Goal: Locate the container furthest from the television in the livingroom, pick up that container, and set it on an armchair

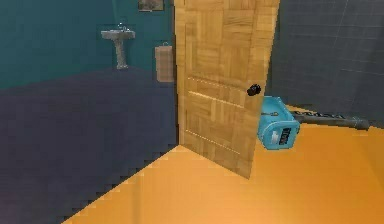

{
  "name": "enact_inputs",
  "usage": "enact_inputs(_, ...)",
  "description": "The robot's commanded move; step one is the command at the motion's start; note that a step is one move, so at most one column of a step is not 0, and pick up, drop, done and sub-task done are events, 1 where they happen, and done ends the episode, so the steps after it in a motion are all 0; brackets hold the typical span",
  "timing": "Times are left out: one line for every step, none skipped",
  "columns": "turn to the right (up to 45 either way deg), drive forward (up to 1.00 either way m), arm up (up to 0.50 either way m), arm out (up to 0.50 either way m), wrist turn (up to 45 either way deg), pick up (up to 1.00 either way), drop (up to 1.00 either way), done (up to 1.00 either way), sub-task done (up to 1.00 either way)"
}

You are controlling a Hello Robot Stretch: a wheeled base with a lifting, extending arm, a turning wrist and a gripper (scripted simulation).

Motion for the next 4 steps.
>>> enact_inputs(-3.0,0.00,0.00,0.00,0.0,0.00,0.00,0.00,0.00)
enact_inputs(0.0,0.50,0.00,0.00,0.0,0.00,0.00,0.00,0.00)
enact_inputs(-45.0,0.00,0.00,0.00,0.0,0.00,0.00,0.00,0.00)
enact_inputs(0.0,1.00,0.00,0.00,0.0,0.00,0.00,0.00,0.00)
